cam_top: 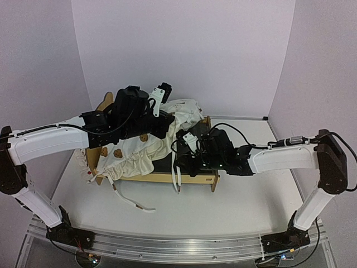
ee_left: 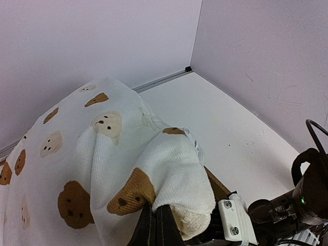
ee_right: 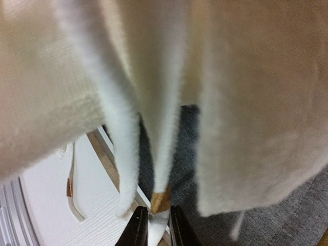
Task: Set up the pet bed
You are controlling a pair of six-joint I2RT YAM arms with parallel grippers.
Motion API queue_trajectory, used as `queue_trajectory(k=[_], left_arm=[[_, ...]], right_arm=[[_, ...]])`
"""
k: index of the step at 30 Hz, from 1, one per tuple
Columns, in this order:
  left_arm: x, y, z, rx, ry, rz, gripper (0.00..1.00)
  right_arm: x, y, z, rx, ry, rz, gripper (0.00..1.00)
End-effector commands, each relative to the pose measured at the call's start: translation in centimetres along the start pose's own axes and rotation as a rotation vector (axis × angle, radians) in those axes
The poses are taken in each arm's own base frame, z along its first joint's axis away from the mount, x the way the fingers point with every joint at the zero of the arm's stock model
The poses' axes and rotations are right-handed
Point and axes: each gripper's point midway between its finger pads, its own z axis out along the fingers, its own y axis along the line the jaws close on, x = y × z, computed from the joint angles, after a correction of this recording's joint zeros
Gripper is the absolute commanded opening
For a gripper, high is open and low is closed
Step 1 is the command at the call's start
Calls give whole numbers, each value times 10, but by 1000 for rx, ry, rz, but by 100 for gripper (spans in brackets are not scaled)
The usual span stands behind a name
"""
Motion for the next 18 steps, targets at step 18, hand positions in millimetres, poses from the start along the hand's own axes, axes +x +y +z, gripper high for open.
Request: queue_trajectory(k=[18], left_arm=[[-35, 0, -23, 23, -105, -33, 0]], right_arm=[[-53, -17, -39, 129, -125, -49, 0]])
